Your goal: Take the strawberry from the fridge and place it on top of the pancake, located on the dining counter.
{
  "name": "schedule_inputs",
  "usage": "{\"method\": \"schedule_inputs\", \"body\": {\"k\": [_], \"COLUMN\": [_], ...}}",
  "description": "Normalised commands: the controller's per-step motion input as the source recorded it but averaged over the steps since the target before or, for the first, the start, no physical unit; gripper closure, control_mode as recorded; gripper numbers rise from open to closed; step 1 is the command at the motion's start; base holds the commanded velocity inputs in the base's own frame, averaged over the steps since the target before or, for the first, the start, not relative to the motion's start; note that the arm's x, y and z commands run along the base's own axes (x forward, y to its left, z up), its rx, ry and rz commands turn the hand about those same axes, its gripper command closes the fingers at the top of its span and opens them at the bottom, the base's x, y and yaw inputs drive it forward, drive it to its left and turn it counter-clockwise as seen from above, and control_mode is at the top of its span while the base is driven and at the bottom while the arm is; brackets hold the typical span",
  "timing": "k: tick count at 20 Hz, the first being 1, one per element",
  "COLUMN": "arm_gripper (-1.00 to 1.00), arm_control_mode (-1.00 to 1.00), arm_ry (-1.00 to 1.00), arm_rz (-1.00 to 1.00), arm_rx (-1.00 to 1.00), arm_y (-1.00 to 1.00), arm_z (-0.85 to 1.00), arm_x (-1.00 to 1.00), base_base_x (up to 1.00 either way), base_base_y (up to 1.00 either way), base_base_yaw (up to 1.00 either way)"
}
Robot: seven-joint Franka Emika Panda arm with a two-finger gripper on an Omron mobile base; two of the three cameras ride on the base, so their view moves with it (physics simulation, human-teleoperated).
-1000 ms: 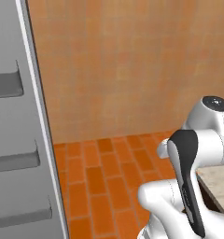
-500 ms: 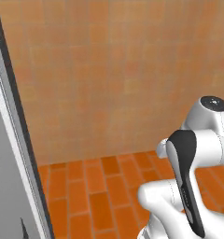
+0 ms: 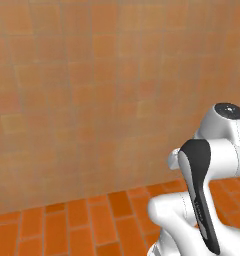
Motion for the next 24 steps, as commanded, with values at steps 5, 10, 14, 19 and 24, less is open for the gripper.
{"method": "schedule_inputs", "body": {"k": [5,10,14,19,24], "arm_gripper": [1.00,1.00,1.00,1.00,1.00], "arm_control_mode": [1.00,1.00,1.00,1.00,1.00], "arm_ry": [0.00,0.00,0.00,0.00,0.00], "arm_rz": [0.00,0.00,0.00,0.00,0.00], "arm_rx": [0.00,0.00,0.00,0.00,0.00], "arm_y": [0.00,0.00,0.00,0.00,0.00], "arm_z": [0.00,0.00,0.00,0.00,0.00], "arm_x": [0.00,0.00,0.00,0.00,0.00], "base_base_x": [0.97,0.91,0.48,0.42,0.22], "base_base_y": [-0.09,-0.26,-0.18,-0.17,-0.07], "base_base_yaw": [-0.15,-0.35,-0.75,-0.77,-0.85]}}
